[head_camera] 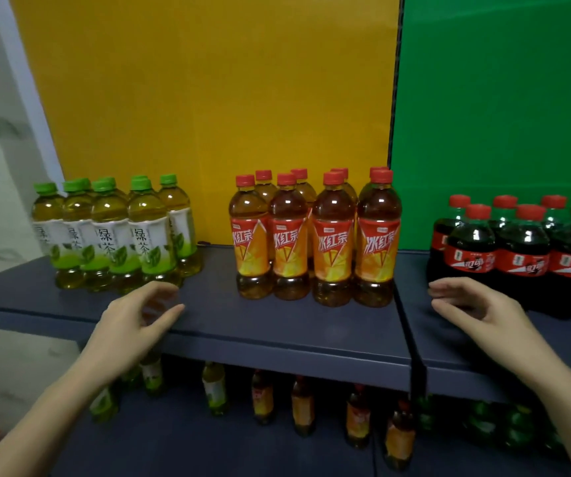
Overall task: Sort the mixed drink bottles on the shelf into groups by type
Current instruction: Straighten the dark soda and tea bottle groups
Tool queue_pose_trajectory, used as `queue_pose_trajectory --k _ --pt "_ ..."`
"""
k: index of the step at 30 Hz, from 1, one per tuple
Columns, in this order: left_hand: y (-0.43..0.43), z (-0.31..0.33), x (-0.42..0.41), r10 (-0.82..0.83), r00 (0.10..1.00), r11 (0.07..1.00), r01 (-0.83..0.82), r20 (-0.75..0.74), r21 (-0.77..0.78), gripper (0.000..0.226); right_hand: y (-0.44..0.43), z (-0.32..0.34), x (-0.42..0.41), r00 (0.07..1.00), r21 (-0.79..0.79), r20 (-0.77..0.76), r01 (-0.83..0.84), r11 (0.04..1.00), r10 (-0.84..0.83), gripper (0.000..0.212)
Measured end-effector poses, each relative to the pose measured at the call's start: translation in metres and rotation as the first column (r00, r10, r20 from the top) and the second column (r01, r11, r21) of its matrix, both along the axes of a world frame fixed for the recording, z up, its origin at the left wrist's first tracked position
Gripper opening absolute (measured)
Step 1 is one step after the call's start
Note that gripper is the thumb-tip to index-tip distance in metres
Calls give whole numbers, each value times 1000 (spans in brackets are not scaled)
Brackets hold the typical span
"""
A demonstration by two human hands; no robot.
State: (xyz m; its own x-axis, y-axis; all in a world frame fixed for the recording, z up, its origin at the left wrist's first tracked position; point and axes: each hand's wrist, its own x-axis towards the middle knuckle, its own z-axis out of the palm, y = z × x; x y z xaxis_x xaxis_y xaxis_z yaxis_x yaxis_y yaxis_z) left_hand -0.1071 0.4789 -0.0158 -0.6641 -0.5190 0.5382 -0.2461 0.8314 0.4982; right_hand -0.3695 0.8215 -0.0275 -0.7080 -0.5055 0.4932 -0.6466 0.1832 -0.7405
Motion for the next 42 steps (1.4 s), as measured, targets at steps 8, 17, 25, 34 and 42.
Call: queue_pose_trajectory --k 8,17,25,34,42 --pt "-35 7 -42 -200 978 967 189 52 172 51 -33 1 -9 989 24 144 42 999 -45 60" --pt "-66 19 -112 -361 931 875 318 53 365 120 -66 14 -36 970 75 226 -112 991 92 109" --pt "-72 23 -159 -556 824 664 518 -106 539 137 -89 18 -52 941 62 294 -194 979 168 126" --pt "-62 7 -183 -611 742 513 636 -275 577 104 -110 12 -47 931 -7 317 -189 982 182 78" --pt "-61 1 -187 -578 751 506 636 -319 582 109 -112 12 -45 937 -20 308 -168 986 166 61"
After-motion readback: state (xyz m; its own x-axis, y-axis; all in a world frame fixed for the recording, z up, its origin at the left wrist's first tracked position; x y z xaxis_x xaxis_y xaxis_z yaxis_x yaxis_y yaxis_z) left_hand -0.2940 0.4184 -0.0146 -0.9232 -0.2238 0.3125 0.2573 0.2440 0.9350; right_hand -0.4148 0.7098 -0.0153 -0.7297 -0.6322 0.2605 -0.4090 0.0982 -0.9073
